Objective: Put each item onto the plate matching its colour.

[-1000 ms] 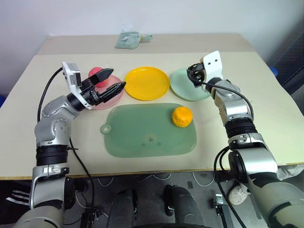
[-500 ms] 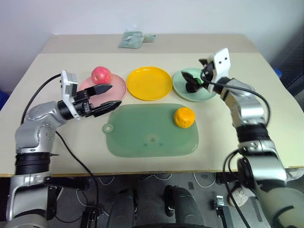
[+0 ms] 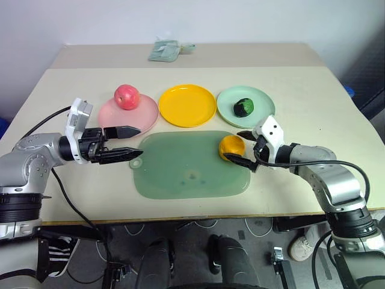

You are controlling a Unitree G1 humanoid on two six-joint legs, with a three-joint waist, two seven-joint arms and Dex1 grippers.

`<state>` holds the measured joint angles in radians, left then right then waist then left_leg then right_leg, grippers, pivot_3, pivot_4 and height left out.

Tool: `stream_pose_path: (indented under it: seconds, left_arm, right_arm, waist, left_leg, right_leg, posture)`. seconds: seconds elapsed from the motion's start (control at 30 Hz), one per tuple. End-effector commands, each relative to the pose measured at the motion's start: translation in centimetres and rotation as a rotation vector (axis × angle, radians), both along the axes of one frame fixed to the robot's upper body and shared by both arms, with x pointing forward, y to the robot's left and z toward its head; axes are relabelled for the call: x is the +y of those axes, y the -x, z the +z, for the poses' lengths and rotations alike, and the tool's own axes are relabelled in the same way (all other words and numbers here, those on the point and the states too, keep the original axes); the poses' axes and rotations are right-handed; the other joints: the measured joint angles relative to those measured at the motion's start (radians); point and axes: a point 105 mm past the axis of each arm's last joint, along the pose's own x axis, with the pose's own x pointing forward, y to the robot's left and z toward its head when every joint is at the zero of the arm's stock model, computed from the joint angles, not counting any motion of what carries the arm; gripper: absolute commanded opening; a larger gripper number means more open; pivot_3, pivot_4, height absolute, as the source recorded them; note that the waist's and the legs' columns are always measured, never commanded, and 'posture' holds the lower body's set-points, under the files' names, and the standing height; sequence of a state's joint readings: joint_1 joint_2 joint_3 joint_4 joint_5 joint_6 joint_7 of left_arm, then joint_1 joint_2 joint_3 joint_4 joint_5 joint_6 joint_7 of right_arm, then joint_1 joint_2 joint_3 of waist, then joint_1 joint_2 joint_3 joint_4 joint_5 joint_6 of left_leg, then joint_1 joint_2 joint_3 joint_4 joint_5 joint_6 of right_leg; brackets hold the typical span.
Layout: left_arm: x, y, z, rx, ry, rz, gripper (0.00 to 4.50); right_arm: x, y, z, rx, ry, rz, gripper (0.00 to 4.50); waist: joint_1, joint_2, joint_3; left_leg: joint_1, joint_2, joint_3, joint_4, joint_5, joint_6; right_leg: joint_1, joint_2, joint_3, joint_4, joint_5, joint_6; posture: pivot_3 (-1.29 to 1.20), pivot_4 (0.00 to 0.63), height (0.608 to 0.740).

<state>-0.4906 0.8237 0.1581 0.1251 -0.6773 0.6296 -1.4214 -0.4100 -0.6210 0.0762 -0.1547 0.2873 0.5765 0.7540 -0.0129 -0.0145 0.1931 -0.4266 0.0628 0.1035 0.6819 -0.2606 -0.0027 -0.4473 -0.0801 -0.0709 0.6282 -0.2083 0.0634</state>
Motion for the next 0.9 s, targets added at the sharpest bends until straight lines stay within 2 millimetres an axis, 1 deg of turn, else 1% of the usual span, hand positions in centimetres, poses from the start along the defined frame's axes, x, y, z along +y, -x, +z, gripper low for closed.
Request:
stream_pose_path:
  seconds: [0.03,0.1,0.17,0.23,0.27,0.3,0.33,0.4,0.47,0.53,0.6,0.67,0.73,0.8,0.9]
  left_arm:
    - [-0.1,0.0,0.7,-0.035,-0.005,-0.007,4.50]
    - [-0.1,0.1,0.7,-0.031,-0.002,-0.006,4.50]
    - [0.1,0.2,0.7,-0.028,-0.006,-0.002,4.50]
    - [0.2,0.2,0.6,-0.033,-0.007,0.009,4.50]
    - [0.3,0.2,0.7,-0.039,-0.006,0.013,4.50]
    - [0.4,-0.1,0.8,-0.071,-0.001,0.031,4.50]
    - [0.5,-0.6,1.1,-0.114,0.008,0.068,4.50]
    - [1.0,-1.7,1.4,-0.159,0.023,0.152,4.50]
    - [1.6,-3.4,1.5,-0.221,0.007,0.269,4.50]
    - [2.5,-5.5,1.2,-0.232,0.000,0.430,4.50]
    - [2.6,-6.4,0.9,-0.228,0.007,0.502,4.50]
    - [2.5,-7.1,0.9,-0.246,0.023,0.572,4.50]
    - [2.0,-7.5,0.7,-0.248,0.024,0.608,4.50]
    - [1.5,-7.7,0.7,-0.261,0.034,0.631,4.50]
    - [0.9,-7.7,1.1,-0.289,0.073,0.668,4.50]
  right_arm:
    - [-0.3,-1.0,0.1,-0.037,0.007,-0.042,4.43]
    - [-0.4,-1.1,-0.4,-0.023,0.010,-0.047,4.43]
    - [-0.2,-0.9,-1.1,0.010,0.017,-0.029,4.43]
    - [0.3,-0.4,-1.4,0.056,-0.016,-0.001,3.91]
    - [0.5,-0.4,-1.3,0.053,-0.020,0.006,3.61]
    - [0.9,-0.6,-0.5,0.025,-0.039,0.012,3.33]
    - [1.1,-0.9,0.4,-0.006,-0.060,0.007,3.25]
    - [1.4,-1.7,1.9,-0.059,-0.086,-0.012,3.25]
    - [1.9,-2.5,2.8,-0.104,-0.088,-0.016,3.25]
    - [3.2,-3.6,3.5,-0.146,-0.095,-0.010,3.25]
    - [5.1,-5.2,4.4,-0.216,-0.080,-0.021,3.25]
    - [6.9,-7.2,5.5,-0.263,-0.108,-0.053,3.25]
    - [8.4,-9.1,6.4,-0.320,-0.114,-0.090,3.25]
    - [9.3,-10.5,6.8,-0.319,-0.153,-0.125,3.25]
    - [10.2,-11.6,6.0,-0.300,-0.145,-0.138,3.25]
  waist:
    - [0.000,0.000,0.000]
    - [0.001,0.000,0.000]
    - [0.000,0.000,0.000]
    - [0.000,0.000,0.000]
    - [0.000,0.000,0.000]
    - [0.000,0.000,0.000]
    - [-0.001,0.000,0.000]
    - [-0.002,0.000,0.000]
    - [-0.001,0.000,0.000]
    - [-0.001,0.000,0.000]
    - [-0.002,0.000,0.000]
    - [-0.007,0.000,0.000]
    - [-0.007,0.000,0.000]
    - [-0.007,0.000,0.000]
    - [0.001,0.000,0.000]
  left_leg:
    - [0.000,0.000,0.000,0.000,0.000,0.000]
    - [0.000,0.000,0.000,0.000,0.000,0.000]
    - [0.000,0.000,0.000,0.000,0.000,0.000]
    - [0.000,0.000,0.000,0.000,0.000,0.000]
    - [0.000,0.000,0.000,0.000,0.000,0.000]
    - [0.000,0.000,0.000,0.000,0.000,0.000]
    - [0.000,0.000,0.000,0.000,0.000,0.000]
    - [0.000,0.000,0.000,0.000,0.000,0.000]
    - [0.000,0.000,0.000,0.000,0.000,0.000]
    - [0.000,0.000,0.000,0.001,0.000,0.000]
    - [0.000,0.000,0.000,0.001,0.000,0.000]
    - [0.000,0.000,0.000,0.000,0.000,0.000]
    - [0.000,0.000,0.001,0.000,0.000,0.000]
    - [-0.001,0.000,0.001,0.000,0.001,-0.001]
    - [-0.001,0.000,0.001,-0.001,0.001,-0.001]
  right_leg:
    - [0.000,0.000,0.000,0.000,0.000,0.000]
    - [0.000,0.000,0.000,0.000,0.000,0.000]
    - [0.000,0.000,0.000,0.000,0.000,0.000]
    - [0.000,0.000,0.000,0.000,0.000,0.000]
    - [0.000,0.000,0.000,0.000,0.000,0.000]
    - [0.000,0.000,0.000,0.000,0.000,0.000]
    - [0.000,0.000,0.000,0.000,0.000,0.000]
    - [0.000,0.000,0.000,0.001,0.000,0.000]
    - [0.000,0.000,0.000,0.001,0.001,0.001]
    - [0.000,0.001,0.000,0.001,0.002,0.003]
    - [0.000,0.001,0.000,0.001,0.002,0.004]
    - [0.000,0.001,0.000,0.001,0.002,0.004]
    - [0.000,0.001,0.000,0.002,0.002,0.004]
    - [-0.001,0.001,0.000,0.002,0.002,0.004]
    - [-0.001,0.000,0.000,0.002,0.003,0.004]
  posture:
    - [0.00,0.150,0.740]
    - [0.00,0.150,0.740]
    - [0.00,0.150,0.740]
    - [0.00,0.150,0.740]
    - [0.00,0.150,0.740]
    - [0.00,0.150,0.740]
    - [0.00,0.150,0.740]
    - [0.00,0.150,0.740]
    - [0.00,0.150,0.740]
    - [0.00,0.150,0.740]
    - [0.00,0.150,0.740]
    - [0.00,0.150,0.740]
    - [0.00,0.150,0.740]
    - [0.00,0.150,0.740]
    - [0.00,0.150,0.740]
